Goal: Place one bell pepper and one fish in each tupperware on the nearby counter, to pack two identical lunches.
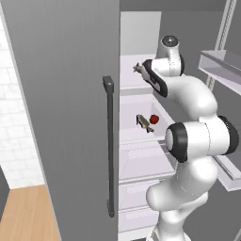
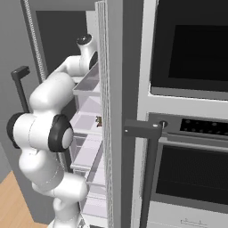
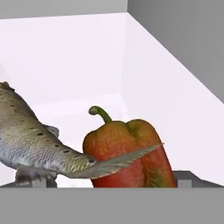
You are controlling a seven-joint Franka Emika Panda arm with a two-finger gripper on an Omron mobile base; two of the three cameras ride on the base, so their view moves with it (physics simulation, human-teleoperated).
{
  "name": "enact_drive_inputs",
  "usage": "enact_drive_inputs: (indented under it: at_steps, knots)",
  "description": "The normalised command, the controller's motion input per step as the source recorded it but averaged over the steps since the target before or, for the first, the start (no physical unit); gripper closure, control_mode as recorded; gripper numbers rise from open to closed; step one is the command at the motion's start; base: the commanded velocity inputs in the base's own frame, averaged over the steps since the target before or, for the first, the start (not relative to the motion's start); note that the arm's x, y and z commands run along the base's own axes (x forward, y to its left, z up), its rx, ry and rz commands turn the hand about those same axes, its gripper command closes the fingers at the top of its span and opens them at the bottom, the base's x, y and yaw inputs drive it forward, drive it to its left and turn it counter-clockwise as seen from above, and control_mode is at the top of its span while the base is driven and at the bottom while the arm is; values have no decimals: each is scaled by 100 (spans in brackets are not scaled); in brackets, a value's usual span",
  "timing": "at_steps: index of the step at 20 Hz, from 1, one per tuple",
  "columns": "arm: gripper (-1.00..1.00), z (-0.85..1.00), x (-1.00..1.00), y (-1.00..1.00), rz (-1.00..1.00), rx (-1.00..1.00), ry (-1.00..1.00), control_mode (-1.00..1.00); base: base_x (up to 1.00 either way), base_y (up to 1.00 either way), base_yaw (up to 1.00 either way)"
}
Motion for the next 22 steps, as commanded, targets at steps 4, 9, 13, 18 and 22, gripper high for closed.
enact_drive_inputs:
  at_steps: [4, 9, 13, 18, 22]
  knots:
    - [100, -28, 31, -1, 0, 0, 0, -100, 0, 0, 0]
    - [100, -18, 18, 0, 0, 0, 0, -100, 0, 0, 0]
    - [100, -7, -7, 0, 0, 0, 0, -100, 0, 0, 0]
    - [100, -3, -100, 29, 8, -1, -2, -100, 0, 0, 0]
    - [100, 0, -100, 75, 20, -13, -5, -100, 0, 0, 0]
